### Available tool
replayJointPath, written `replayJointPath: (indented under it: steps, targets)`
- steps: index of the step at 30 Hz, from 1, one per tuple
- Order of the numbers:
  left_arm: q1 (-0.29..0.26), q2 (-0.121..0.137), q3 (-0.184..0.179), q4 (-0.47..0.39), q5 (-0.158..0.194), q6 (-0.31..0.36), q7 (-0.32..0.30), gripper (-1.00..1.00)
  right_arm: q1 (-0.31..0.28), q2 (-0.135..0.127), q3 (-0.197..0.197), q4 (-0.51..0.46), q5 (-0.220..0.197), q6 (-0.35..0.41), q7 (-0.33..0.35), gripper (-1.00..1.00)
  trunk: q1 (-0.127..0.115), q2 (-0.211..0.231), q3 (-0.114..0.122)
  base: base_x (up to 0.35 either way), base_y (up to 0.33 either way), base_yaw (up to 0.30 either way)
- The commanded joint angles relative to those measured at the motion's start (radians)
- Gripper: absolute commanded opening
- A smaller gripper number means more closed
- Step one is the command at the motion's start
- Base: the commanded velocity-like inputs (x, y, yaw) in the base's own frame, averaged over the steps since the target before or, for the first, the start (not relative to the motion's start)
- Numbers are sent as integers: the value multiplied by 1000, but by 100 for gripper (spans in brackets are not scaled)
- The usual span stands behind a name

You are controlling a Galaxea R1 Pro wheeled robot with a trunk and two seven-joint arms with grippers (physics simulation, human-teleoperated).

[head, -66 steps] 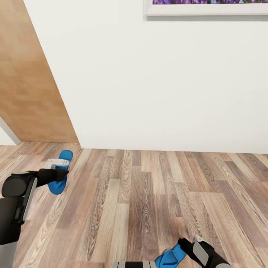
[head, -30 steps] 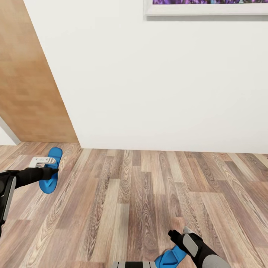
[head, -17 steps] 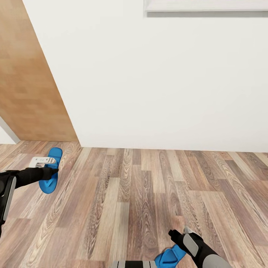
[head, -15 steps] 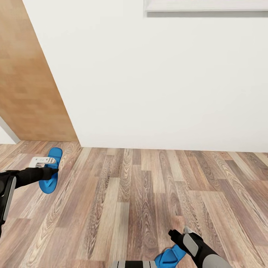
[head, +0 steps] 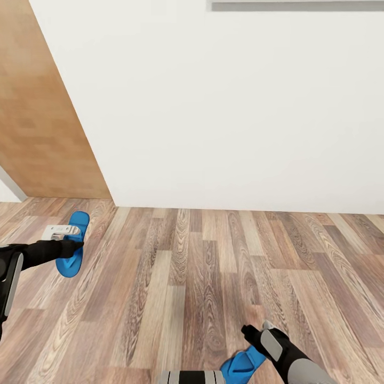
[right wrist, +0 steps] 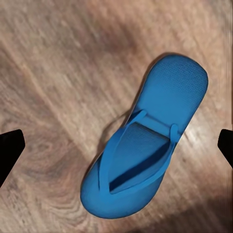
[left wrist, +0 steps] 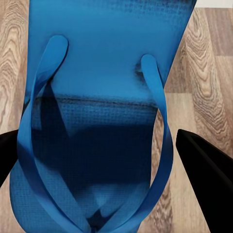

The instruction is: In the bedroom, move the book from the bed onto either nightstand, and place the two sandals side by side next to the bed.

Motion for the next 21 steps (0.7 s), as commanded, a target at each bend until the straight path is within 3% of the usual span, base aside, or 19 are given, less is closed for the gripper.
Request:
replayJointPath:
  steps: [1,10,21]
  targets:
    - [-1,0,1,-1,-10,3,-12,-100,-1,1,2,-3,-11,4,-11,100,0,0,-1,0,0,0]
    - [-1,0,1,-1,-10,3,-12,-100,-11,9,0,-3,-13,4,-30,100,0,0,-1,0,0,0]
    - [-1,0,1,-1,-10,3,-12,-100,-22,39,0,-4,-16,-3,-118,100,0,0,-1,0,0,0]
